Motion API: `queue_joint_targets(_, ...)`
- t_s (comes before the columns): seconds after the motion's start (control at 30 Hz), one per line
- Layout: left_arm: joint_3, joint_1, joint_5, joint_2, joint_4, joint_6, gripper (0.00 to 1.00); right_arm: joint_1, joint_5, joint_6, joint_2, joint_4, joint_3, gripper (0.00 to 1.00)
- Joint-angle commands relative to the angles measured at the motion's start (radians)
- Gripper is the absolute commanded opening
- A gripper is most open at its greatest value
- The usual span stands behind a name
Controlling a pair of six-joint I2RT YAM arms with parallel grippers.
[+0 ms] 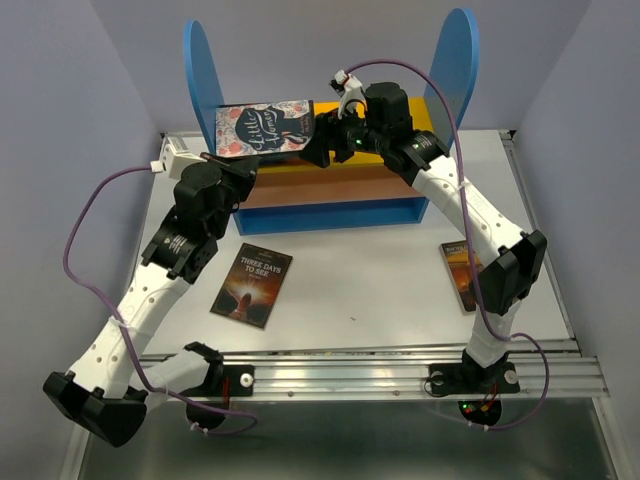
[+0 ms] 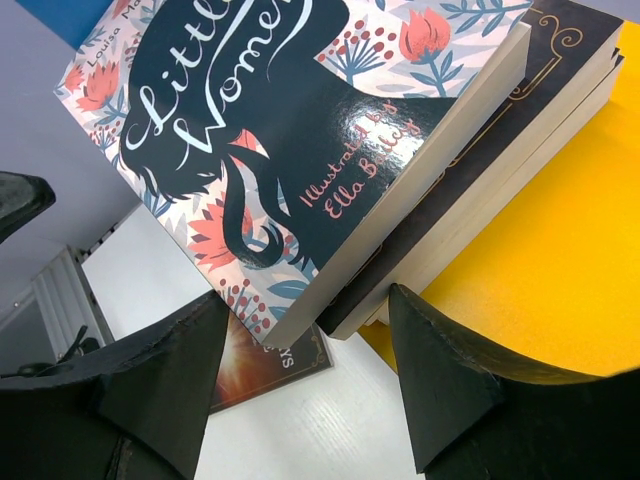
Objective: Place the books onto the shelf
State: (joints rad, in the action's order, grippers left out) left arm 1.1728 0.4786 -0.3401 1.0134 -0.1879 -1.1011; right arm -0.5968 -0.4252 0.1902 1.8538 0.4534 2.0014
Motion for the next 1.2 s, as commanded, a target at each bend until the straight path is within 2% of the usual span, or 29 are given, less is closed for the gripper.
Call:
queue_joint_targets(0.0, 0.019, -0.015, 0.0, -0.004, -0.004, 0.029, 0.02, -0.014, 0.011, -0.001, -0.027, -0.093, 0.005, 0.7)
queue_joint_targets(0.33, -0.073, -0.029, -0.033, -0.067, 0.005, 0.038, 0.0, -0.023, 0.006, -0.008, -0.028, -0.093, 0.007, 0.7)
queue_joint_targets(0.77, 0.024, -0.123, 0.009, 0.054, -0.007, 0.09, 0.0, -0.032, -0.007, -0.02, -0.013, -0.096, 0.013, 0.69)
queue_joint_targets(1.17, 0.005, -0.141, -0.013, 0.025, 0.007, 0.07, 0.0, -0.041, -0.004, -0.032, 0.015, -0.094, 0.034, 0.61)
